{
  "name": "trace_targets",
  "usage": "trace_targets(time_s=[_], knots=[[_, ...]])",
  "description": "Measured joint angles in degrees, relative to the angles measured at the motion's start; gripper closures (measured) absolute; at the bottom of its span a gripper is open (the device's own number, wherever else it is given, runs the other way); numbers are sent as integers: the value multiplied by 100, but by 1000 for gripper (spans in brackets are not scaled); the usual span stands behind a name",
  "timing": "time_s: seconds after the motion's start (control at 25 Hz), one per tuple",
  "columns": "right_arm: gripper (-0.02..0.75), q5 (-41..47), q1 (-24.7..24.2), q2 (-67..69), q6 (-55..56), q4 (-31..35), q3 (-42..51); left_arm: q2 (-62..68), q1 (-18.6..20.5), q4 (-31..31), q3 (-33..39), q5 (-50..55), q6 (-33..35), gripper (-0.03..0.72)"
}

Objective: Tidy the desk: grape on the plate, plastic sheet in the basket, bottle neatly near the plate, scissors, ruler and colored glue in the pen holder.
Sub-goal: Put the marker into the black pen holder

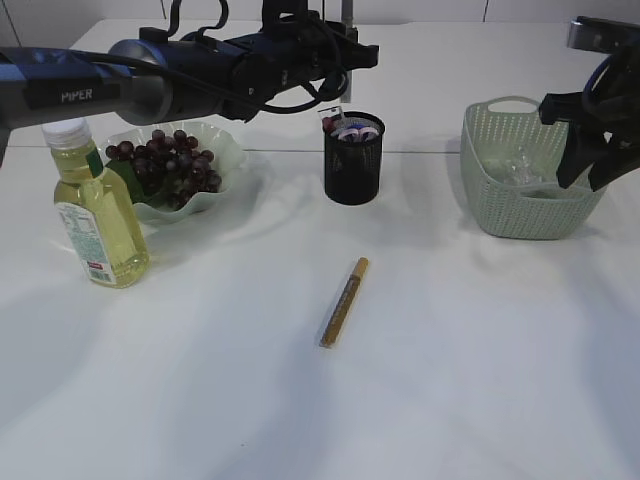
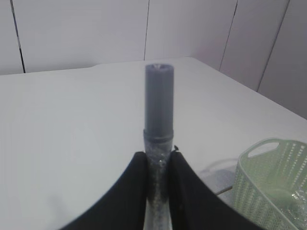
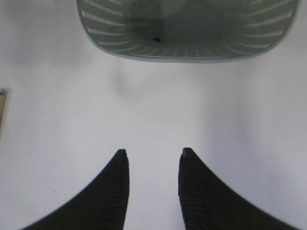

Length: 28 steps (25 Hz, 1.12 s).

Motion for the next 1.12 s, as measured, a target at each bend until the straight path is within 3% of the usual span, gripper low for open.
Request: trace_targets(time_s=[1.12], knots=[[446,0,0,0,0,0,0,0,-14,-63,0,0,0,523]])
